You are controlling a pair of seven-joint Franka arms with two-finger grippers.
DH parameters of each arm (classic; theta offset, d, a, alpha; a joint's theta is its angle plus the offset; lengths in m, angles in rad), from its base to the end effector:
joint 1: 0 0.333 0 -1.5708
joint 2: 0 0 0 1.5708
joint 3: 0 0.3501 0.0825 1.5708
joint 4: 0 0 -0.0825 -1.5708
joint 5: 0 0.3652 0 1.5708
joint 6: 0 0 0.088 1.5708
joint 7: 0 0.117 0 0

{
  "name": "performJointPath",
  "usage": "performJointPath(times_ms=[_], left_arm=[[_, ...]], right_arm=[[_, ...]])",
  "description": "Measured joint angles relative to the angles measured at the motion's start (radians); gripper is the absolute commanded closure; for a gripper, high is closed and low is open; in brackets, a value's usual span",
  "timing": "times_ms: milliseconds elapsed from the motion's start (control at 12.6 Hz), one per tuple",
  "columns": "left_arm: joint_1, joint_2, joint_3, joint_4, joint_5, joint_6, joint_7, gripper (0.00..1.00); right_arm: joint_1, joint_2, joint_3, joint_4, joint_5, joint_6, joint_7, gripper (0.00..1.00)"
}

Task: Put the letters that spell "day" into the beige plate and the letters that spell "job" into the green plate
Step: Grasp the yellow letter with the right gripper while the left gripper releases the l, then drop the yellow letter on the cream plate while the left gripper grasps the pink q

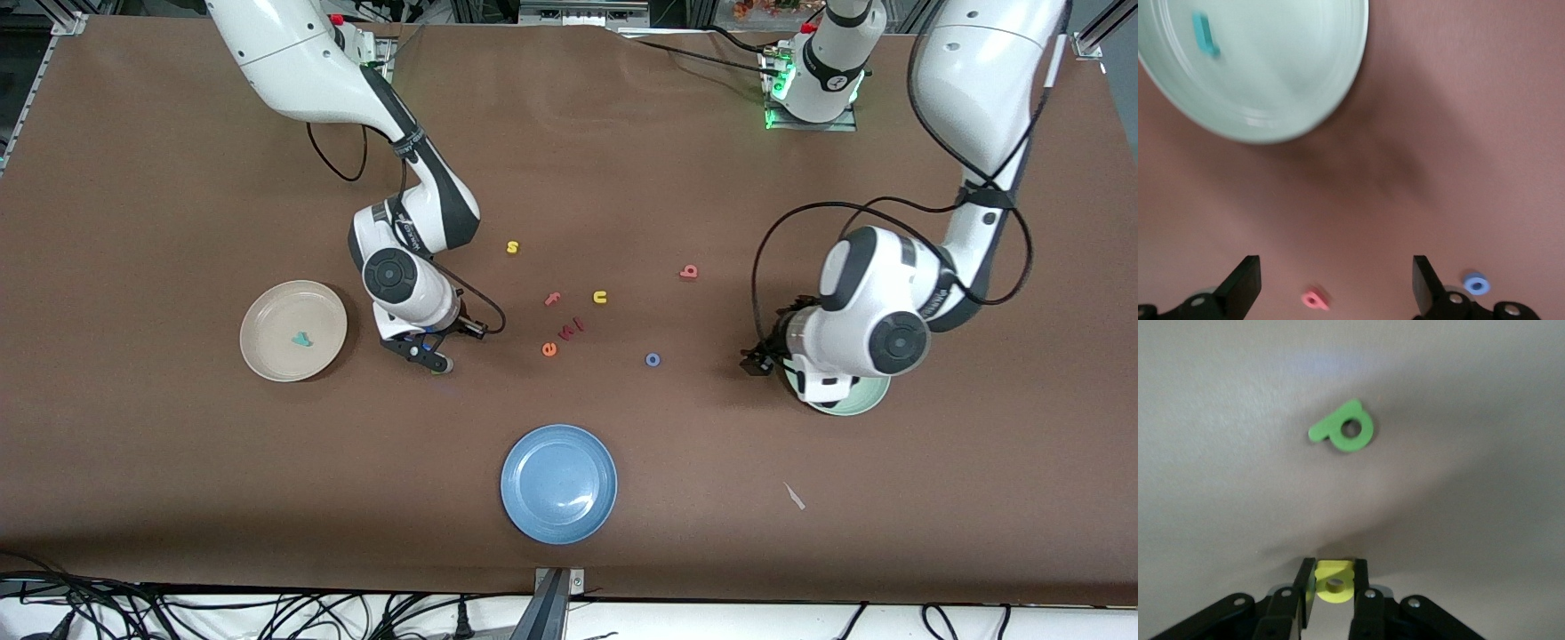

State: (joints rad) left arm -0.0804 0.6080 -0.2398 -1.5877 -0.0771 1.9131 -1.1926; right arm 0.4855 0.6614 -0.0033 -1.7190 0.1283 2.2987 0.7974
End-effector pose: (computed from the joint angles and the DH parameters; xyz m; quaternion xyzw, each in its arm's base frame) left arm 0.6361 -0.1931 0.2999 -0.8807 -0.4426 0.1681 0.0153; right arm 0.5919 0.3142 0.2275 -0.9779 0.2002 0.0596 0.0118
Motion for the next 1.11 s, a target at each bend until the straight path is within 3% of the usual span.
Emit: performJointPath(times_ms=[237,474,712,949,1028,1107], left_arm=[[-0.062,0.001,-0.001,-0.035,0.030,0.011,-0.147,0.04],[-0.090,-0.018,-0.010,-0.089,0.037,0.029,-0.248,0.03],[-0.091,-0.134,-0.023,-0.320,0.037,0.229,-0.278,0.01],[-0.094,-0.237,-0.071,-0.534,0.037,0.399,-0.420,0.01],[-0.101,-0.246,-0.079,-0.556,0.037,0.413,-0.465,0.02],[-0.109,-0.246,-0.079,-0.567,0.037,0.417,-0.499,0.02]], right_arm=[[-0.004,-0.005,-0.083,0.085,-0.001,-0.143,-0.165,0.89],[-0.014,-0.007,-0.194,0.094,-0.001,-0.224,-0.364,0.89],[-0.043,-0.007,-0.281,0.094,0.001,-0.271,-0.498,0.88],[-0.117,-0.007,-0.288,0.092,0.001,-0.331,-0.592,0.85],[-0.144,-0.006,-0.289,0.091,0.005,-0.358,-0.643,0.69],[-0.174,-0.005,-0.289,0.085,0.013,-0.377,-0.707,0.41]])
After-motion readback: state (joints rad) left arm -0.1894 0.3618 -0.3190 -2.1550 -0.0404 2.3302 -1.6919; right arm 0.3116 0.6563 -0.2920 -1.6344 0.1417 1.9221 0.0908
